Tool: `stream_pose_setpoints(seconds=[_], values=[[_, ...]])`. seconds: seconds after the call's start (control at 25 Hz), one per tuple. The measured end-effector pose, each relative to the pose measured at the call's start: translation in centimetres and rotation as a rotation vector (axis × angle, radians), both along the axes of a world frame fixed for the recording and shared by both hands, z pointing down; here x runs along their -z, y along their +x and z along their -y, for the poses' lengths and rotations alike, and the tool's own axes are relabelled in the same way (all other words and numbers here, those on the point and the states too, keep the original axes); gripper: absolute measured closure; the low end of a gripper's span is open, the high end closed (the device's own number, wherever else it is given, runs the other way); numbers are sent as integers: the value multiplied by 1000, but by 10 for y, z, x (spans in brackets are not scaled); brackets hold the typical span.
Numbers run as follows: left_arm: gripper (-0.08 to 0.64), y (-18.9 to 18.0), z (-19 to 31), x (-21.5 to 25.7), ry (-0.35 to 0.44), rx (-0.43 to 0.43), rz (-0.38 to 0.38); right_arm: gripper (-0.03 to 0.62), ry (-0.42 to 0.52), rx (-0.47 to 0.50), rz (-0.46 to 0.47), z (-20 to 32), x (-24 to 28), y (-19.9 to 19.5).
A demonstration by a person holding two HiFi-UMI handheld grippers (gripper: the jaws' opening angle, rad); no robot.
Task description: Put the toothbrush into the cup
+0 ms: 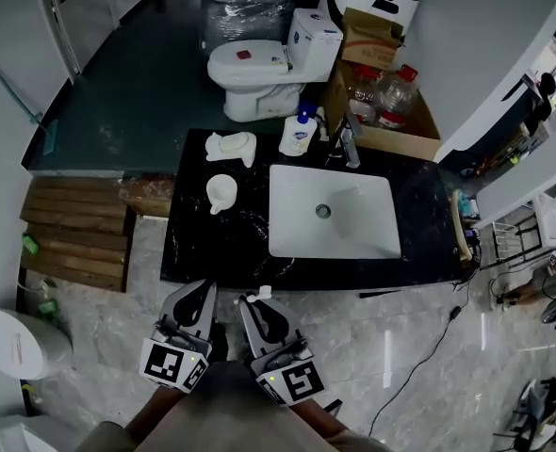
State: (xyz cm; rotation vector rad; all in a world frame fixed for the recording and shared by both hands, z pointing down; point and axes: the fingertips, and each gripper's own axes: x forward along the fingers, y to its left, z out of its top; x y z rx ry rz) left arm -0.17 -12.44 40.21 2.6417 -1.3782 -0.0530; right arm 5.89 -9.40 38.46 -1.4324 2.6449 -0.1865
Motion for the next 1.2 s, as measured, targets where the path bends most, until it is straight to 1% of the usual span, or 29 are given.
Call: stream_pose_setpoints(seconds=[0.16,0.32,0.6,0.76,0.88,1.0,1.12,1.2], values=[[551,-10,26,5,4,-19,-3,548,-9,-18,-3,26,1,-11],[551,-25,50,6,-4,-13,14,548,-15,-38,-12,47,5,-24],[551,-57,83,13,2,-52,-13,548,-6,-83,-26,79,11,-56],[551,-72,97,12,-3,-109,-27,548,7,-123,-36,92,13,-74],[551,-76,108,9,-1,-157,-16,548,10,-152,-47,102,11,-82],[551,-75,113,6,-8,-190,-8,548,6,-176,-57,107,10,-82],[551,-73,118,6,-10,-214,-11,548,4,-200,-63,112,11,-80],[551,-69,120,8,-3,-244,-22,548,6,-210,-61,116,12,-79]])
